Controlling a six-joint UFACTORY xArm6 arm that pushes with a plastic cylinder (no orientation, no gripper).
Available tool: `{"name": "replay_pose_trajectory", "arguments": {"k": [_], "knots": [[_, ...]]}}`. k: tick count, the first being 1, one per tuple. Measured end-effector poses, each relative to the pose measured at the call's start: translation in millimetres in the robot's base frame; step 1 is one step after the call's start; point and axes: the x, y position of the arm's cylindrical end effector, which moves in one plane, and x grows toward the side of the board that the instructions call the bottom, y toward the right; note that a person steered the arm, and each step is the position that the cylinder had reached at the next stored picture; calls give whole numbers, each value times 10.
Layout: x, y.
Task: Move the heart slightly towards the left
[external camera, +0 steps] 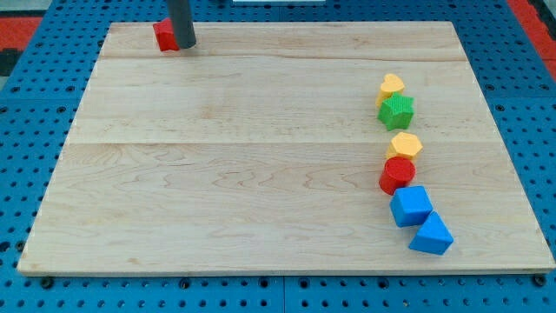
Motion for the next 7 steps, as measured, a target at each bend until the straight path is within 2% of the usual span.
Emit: {"name": "replay_pose_trajectory", "arguments": {"k": [1, 4, 6, 7], "knots": [[0, 447], [-28, 2807], [108, 4406], [545, 4446]]}}
